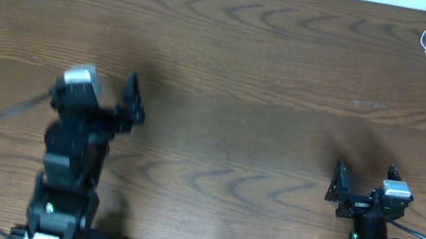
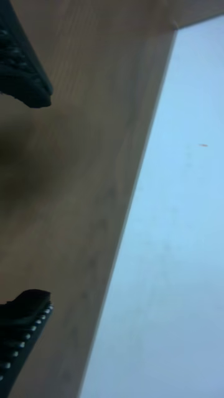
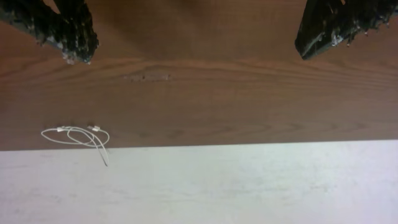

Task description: Untangle cables

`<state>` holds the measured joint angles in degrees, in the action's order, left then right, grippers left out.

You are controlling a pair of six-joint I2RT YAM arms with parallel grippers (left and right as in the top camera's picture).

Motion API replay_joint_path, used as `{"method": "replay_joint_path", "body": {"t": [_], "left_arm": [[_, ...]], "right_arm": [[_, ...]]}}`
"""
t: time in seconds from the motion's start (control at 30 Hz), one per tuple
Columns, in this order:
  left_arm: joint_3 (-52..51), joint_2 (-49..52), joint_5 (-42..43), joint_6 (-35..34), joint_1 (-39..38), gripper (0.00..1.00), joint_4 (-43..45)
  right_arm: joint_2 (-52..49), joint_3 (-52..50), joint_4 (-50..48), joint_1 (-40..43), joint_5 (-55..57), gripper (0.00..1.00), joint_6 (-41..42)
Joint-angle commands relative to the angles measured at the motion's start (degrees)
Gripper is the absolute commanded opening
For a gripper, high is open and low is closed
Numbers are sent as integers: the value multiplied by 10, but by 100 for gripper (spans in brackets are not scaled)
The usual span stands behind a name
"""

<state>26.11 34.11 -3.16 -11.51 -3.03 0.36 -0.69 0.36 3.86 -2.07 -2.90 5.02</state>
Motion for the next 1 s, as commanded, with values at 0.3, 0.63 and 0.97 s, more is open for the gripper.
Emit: {"method": "replay_joint_path", "body": {"t": [0.3, 0.63, 0.97], "left_arm": [[-261, -231, 41, 72, 15, 99, 114], [-259, -287, 40, 100, 25, 99, 9], [-259, -340, 38, 121, 30, 99, -46]], "right_arm": [[3, 0, 3, -2, 4, 99, 5], [3, 0, 3, -2, 4, 99, 5], [3, 0, 3, -2, 4, 99, 5]]}}
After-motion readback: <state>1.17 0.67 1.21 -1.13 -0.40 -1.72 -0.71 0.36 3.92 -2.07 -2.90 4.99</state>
